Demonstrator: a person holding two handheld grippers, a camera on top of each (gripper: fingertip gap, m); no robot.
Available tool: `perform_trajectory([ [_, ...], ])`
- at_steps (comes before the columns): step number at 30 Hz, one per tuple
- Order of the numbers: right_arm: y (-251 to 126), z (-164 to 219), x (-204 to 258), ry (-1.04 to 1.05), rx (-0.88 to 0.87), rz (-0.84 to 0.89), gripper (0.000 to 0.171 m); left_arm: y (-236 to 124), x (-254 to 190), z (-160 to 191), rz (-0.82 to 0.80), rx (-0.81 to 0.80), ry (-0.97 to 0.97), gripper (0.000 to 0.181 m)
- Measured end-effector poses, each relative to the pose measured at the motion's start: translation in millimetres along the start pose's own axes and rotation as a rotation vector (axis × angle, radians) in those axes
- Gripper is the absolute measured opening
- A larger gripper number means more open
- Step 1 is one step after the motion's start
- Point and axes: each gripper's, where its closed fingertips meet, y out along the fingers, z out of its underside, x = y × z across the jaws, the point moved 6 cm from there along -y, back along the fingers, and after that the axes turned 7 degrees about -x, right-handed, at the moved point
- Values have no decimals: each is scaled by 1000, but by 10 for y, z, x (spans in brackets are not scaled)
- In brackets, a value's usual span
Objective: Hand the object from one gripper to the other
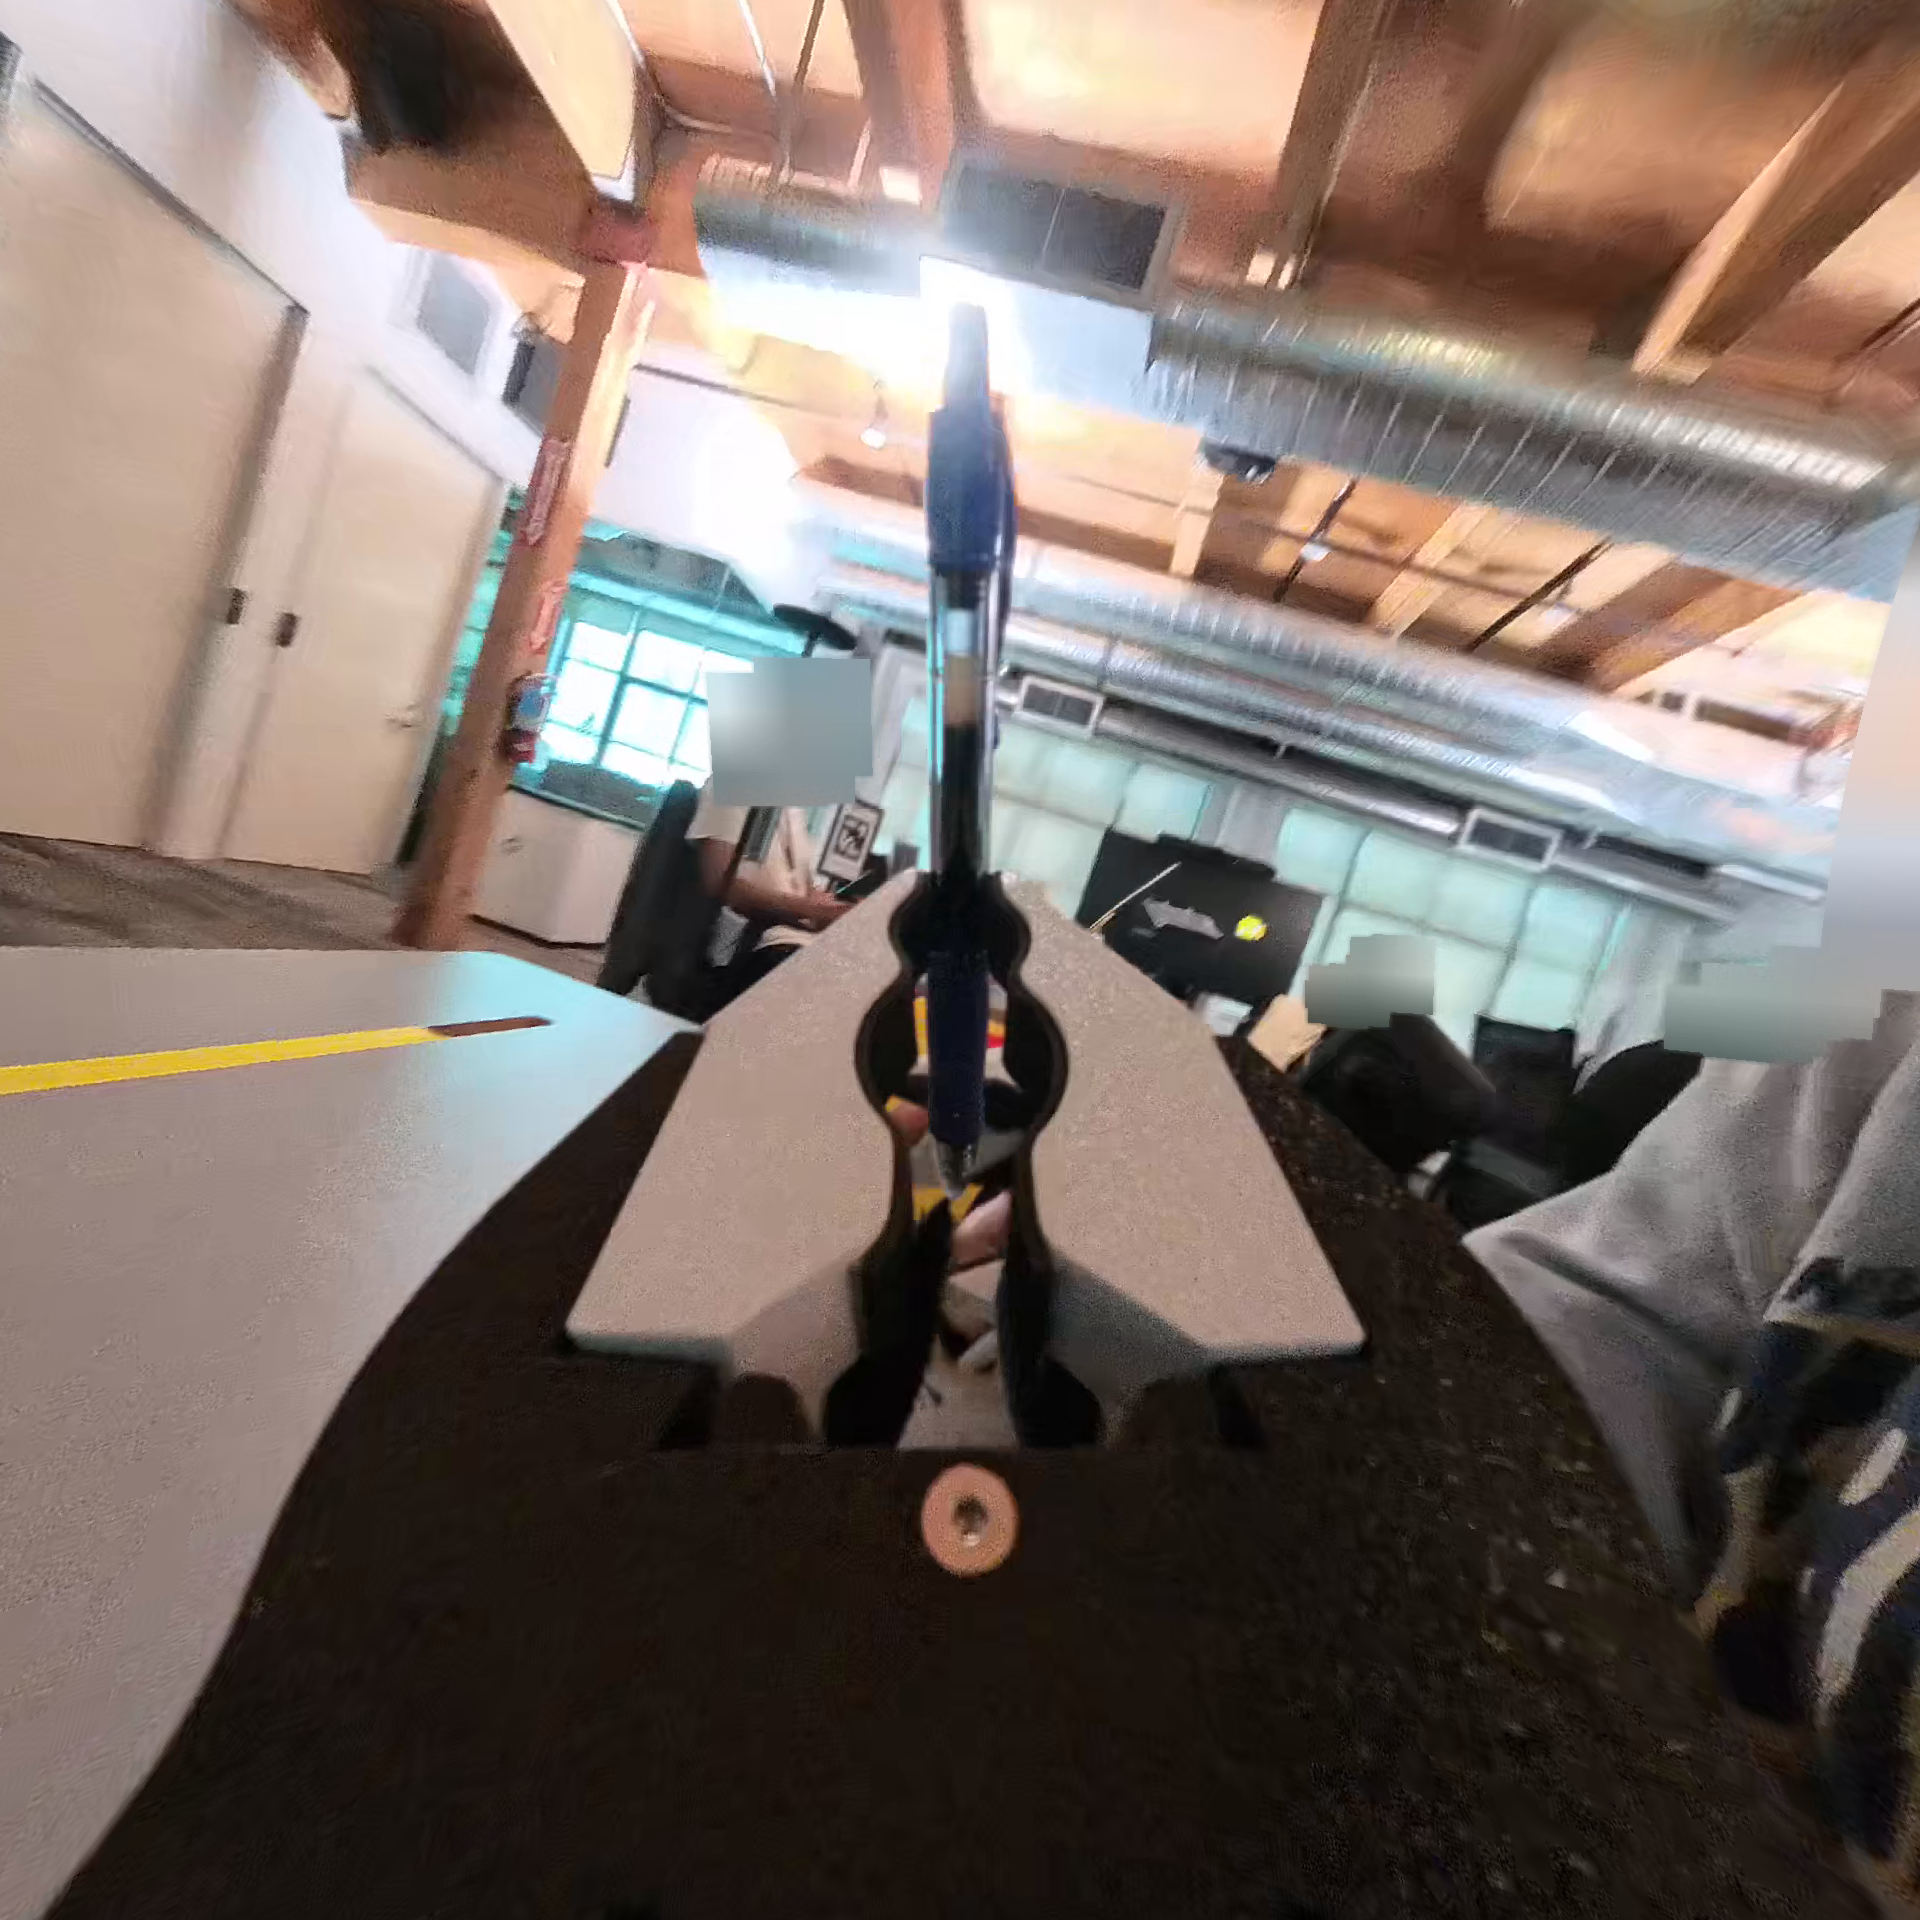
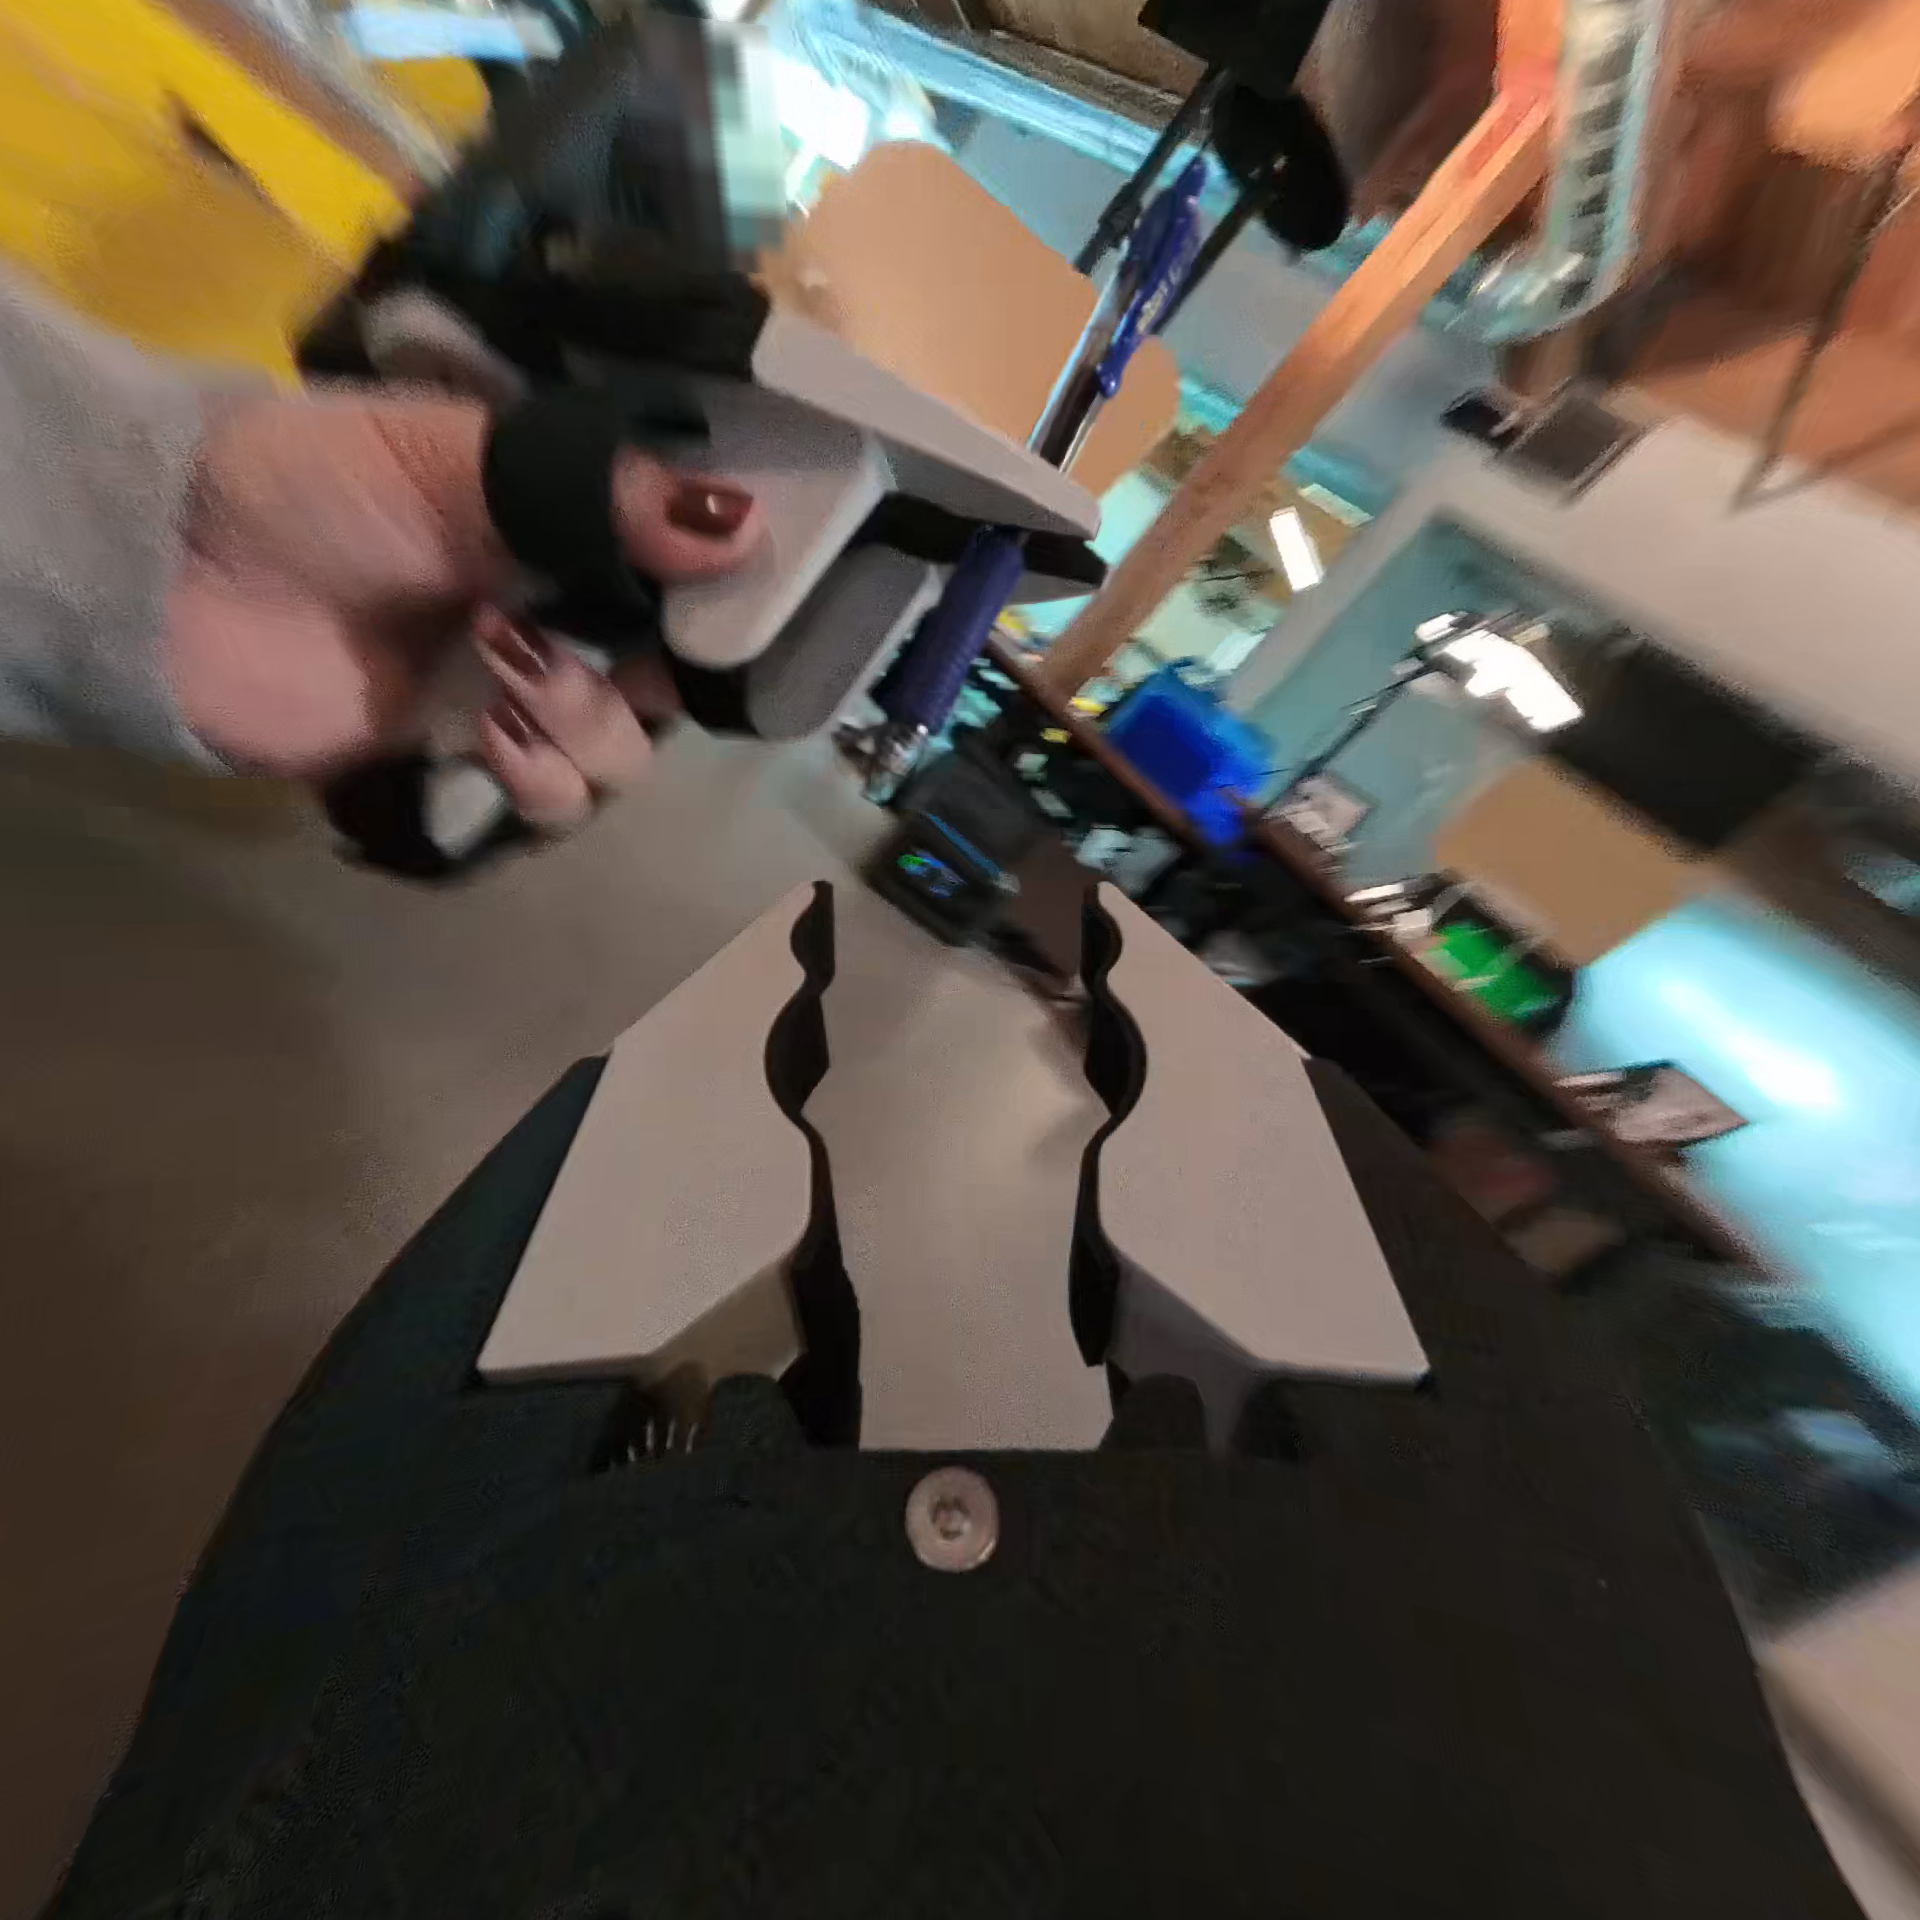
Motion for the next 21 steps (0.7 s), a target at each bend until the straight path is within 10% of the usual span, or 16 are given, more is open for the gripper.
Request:
perform_trajectory([
  [10,41,-50,1,471,-62,-71,9,103,-45,242,21,82,36,7],
  [14,1,27,-150,494,6,-4,9,-39,181,11,-278,-60,242,102],
  [21,-435,-440,-671,280,173,289,9,-284,293,-187,-535,-31,631,87],
])
